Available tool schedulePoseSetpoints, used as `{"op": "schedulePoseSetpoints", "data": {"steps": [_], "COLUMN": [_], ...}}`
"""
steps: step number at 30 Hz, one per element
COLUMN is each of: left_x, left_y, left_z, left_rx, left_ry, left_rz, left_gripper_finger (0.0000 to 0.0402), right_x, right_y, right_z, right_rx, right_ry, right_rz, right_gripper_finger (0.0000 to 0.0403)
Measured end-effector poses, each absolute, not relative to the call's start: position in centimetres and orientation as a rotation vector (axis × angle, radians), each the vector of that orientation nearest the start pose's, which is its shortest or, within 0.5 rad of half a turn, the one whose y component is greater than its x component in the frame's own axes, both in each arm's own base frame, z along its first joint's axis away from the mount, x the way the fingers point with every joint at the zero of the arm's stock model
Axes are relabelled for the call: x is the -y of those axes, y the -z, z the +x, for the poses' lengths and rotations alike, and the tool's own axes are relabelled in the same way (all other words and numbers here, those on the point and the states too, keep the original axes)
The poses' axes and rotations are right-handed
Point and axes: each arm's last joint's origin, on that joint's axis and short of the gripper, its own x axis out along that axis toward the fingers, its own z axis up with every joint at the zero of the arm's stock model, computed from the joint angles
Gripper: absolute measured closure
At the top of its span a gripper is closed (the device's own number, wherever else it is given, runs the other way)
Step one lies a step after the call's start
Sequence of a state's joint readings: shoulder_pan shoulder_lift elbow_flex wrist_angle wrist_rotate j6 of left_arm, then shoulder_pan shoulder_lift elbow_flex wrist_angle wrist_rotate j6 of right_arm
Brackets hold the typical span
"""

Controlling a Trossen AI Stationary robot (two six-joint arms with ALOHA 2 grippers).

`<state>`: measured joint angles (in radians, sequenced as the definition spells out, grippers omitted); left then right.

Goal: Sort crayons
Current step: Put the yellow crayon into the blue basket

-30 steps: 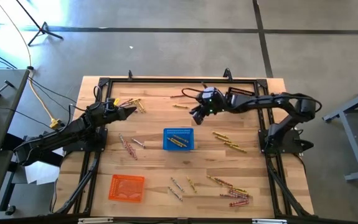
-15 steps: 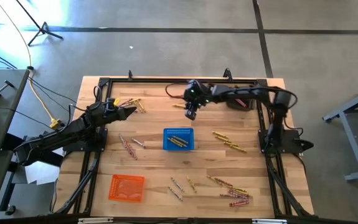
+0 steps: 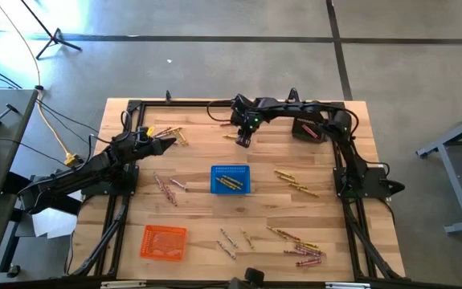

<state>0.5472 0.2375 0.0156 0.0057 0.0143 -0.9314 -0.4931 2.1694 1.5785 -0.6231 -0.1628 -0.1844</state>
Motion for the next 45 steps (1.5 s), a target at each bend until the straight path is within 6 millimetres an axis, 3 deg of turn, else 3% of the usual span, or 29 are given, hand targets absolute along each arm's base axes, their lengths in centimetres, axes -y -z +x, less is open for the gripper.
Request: {"op": "schedulePoseSetpoints", "data": {"steps": [11, 17, 20, 23, 27, 30, 45], "left_x": [-5.7, -5.7, -5.7, -5.7, -5.7, -5.7, -5.7], "left_y": [-15.0, -15.0, -15.0, -14.9, -14.9, -15.0, -15.0], "left_z": [9.4, 9.4, 9.4, 9.4, 9.4, 9.4, 9.4], "left_rx": [0.053, 0.053, 0.053, 0.053, 0.053, 0.053, 0.053], "left_ry": [-0.592, -0.592, -0.592, -0.592, -0.592, -0.592, -0.592], "left_rz": [-0.965, -0.966, -0.966, -0.966, -0.966, -0.966, -0.965], "left_gripper_finger": [0.0300, 0.0300, 0.0300, 0.0300, 0.0300, 0.0300, 0.0300], "right_x": [20.3, 20.2, 19.4, 17.7, 14.6, 12.4, 3.2], "right_y": [-14.1, -17.2, -18.3, -18.4, -16.7, -15.9, -16.0], "right_z": [39.0, 40.3, 39.9, 38.3, 36.0, 34.2, 23.1], "right_rx": [-1.202, -1.177, -1.273, -1.493, -1.795, -1.898, -1.667], "right_ry": [0.201, 0.246, 0.274, 0.219, 0.077, 0.022, 0.256], "right_rz": [0.297, 0.388, 0.464, 0.488, 0.469, 0.455, 0.541], "right_gripper_finger": [0.0324, 0.0324, 0.0324, 0.0324, 0.0324, 0.0324, 0.0324]}}
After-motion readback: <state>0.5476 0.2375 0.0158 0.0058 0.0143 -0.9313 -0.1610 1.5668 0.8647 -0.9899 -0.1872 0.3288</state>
